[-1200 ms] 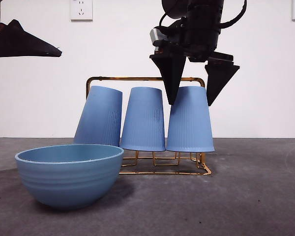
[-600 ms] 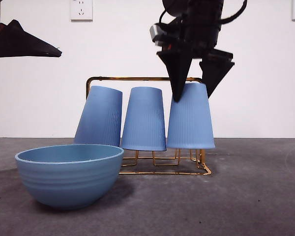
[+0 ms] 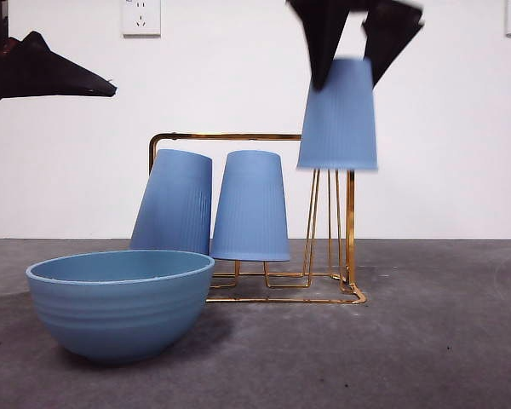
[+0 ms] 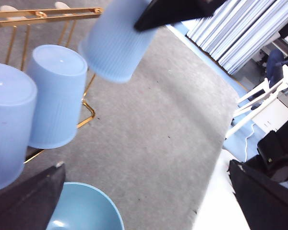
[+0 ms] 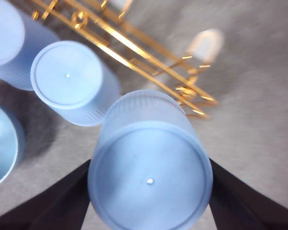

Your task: Right arm lift cup from the cupboard, then place it on the right of the bowl

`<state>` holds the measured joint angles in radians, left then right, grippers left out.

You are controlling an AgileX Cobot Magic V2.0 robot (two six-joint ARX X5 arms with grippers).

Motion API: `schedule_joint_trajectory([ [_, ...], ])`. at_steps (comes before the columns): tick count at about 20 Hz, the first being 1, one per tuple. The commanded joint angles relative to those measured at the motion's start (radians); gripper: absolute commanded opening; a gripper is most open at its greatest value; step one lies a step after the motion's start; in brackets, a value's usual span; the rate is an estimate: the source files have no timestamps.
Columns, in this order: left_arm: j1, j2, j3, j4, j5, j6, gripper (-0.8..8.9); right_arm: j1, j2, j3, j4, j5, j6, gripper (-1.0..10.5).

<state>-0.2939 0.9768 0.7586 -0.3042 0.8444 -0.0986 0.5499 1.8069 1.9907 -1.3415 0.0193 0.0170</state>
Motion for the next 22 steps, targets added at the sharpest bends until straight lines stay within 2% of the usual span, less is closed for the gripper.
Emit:
schedule_joint_trajectory([
  [1,-0.013,0.008,0.020,0.006,-0.001,0.013,5.54,0.011,-0.058,0.022,-0.066,0.006,0.015,2.7],
  [5,-0.018,0.008,0.020,0.005,-0.009,0.004,5.54,0.012,-0.233,-0.083,-0.041,0.003,0.015,2.7],
  [8,-0.020,0.008,0.020,0.000,-0.010,-0.005,5.54,0.013,-0.410,-0.286,0.069,-0.030,0.015,2.7],
  [10,-0.021,0.013,0.020,-0.021,-0.010,-0.017,5.54,0.013,-0.534,-0.444,0.180,-0.085,0.017,2.7],
  [14,-0.021,0.050,0.020,-0.029,-0.010,-0.095,5.54,0.013,-0.745,-0.730,0.349,-0.140,0.039,2.7],
  [17,-0.021,0.074,0.020,-0.017,-0.010,-0.120,5.54,0.013,-0.883,-0.949,0.498,-0.225,0.102,2.7],
  [22,-0.026,0.078,0.020,-0.022,-0.009,-0.154,5.54,0.011,-1.032,-1.269,0.778,-0.325,0.268,2.7],
])
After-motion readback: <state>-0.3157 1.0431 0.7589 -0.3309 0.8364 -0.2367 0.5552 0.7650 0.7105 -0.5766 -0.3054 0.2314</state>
